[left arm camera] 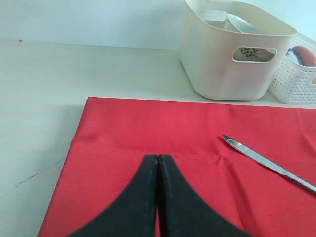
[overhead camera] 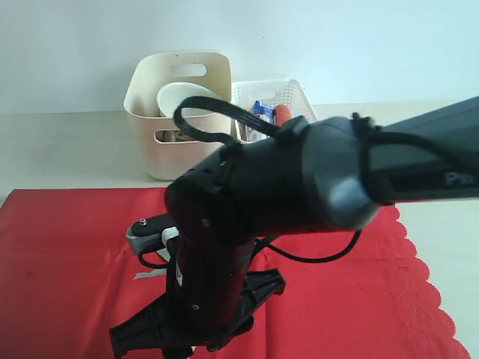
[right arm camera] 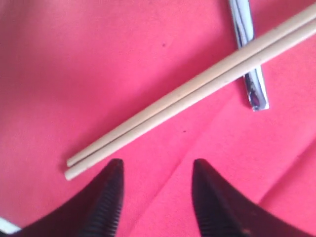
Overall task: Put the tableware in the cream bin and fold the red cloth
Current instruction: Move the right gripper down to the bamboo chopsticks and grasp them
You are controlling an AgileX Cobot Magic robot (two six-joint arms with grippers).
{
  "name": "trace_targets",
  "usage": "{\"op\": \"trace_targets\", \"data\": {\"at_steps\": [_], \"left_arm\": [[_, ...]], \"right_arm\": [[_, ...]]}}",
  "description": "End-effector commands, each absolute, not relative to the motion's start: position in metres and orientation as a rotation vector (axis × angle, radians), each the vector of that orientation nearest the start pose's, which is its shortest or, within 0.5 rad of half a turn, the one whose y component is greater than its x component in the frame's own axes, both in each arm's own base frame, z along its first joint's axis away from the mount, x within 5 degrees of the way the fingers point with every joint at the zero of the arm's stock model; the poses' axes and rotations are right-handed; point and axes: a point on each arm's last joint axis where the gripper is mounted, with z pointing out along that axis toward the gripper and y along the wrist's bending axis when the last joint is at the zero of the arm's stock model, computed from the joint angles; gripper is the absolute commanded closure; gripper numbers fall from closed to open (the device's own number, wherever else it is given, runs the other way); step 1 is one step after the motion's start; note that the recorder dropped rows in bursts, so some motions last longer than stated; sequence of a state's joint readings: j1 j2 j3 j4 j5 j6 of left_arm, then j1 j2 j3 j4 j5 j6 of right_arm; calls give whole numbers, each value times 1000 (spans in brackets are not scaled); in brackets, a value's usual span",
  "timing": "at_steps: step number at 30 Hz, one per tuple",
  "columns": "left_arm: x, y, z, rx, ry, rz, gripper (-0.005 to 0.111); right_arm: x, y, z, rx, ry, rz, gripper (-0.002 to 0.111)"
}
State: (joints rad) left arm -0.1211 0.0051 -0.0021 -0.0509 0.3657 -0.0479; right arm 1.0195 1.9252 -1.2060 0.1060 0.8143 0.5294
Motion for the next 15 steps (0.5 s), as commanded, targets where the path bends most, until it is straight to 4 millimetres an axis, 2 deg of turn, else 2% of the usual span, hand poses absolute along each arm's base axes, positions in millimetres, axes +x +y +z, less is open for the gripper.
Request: {"op": "trace_targets", "data": {"at_steps": [1, 6, 15], "left_arm": [[53, -8, 181, 26, 1843, -172, 107], [53, -8, 181, 26, 1843, -172, 107], [53, -8, 181, 26, 1843, -172, 107]], "right_arm": [[189, 322, 145, -482, 3119, 135, 51], [191, 327, 137, -345, 3163, 118, 50], [197, 333, 135, -143, 3129, 198, 50]]}}
